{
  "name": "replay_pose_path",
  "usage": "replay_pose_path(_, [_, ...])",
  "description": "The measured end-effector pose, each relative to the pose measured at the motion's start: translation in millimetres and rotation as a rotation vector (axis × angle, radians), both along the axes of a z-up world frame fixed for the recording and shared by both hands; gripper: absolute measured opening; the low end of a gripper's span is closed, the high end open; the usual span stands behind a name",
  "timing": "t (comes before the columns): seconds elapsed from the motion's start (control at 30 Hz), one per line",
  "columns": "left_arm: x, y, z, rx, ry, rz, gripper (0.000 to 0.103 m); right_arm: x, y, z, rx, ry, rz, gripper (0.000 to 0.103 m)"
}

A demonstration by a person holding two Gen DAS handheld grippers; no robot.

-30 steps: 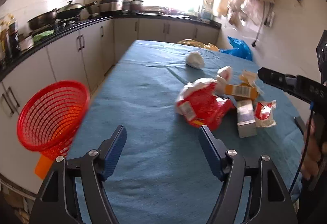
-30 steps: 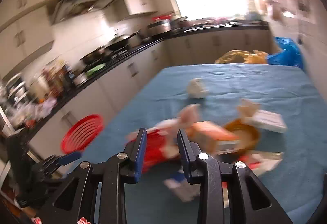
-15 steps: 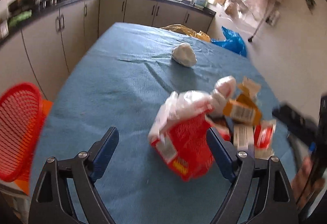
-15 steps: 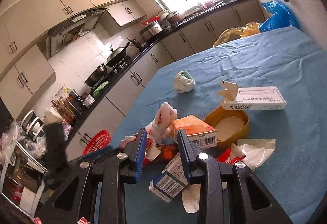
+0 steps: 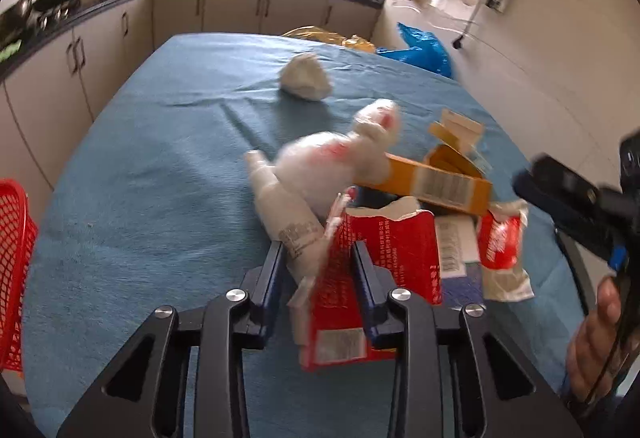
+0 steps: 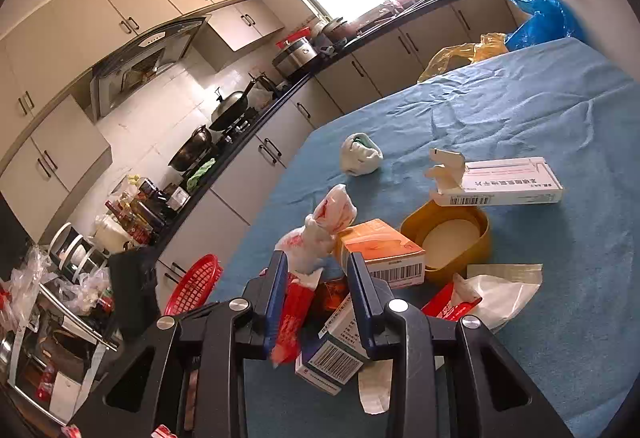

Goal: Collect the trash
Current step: 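Grasp the red snack wrapper with the left tool while the right tool reaches the pile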

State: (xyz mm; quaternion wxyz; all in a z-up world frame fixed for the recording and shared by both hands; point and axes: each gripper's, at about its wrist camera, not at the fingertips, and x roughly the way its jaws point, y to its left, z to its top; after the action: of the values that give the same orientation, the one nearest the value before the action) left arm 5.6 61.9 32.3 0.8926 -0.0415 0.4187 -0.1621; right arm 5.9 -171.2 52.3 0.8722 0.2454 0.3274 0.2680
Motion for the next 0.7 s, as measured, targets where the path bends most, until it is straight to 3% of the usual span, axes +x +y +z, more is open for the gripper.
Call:
replay_pose_path(0.17, [-0.6,-14.8,-7.3,0.019,-0.007,-0.031,0.031,1.8,0.6,-2.4,-0.002,0.013,-0.004,0.033])
replay_pose_path(0.3, [-9.6,-10.9,-2.8,0.014,-0.059,-0.017,0.006,2.2,1.6,-3.7,0.007,0.024,0.006,0.033])
replay_pose_path(0.57, [-34.2,34.7,8.3,-0.057,-0.164,0.208,0.003,1.2,11.0,-5.8,-0.029,0.024,0.028,0.033])
replay_pose_path(0.7, [-40.9,47.9,15.2,-0.064,-0.221,0.277,0.003,-4.7,3.6,1.2,-0.069,-0.032,-0.065,0.034])
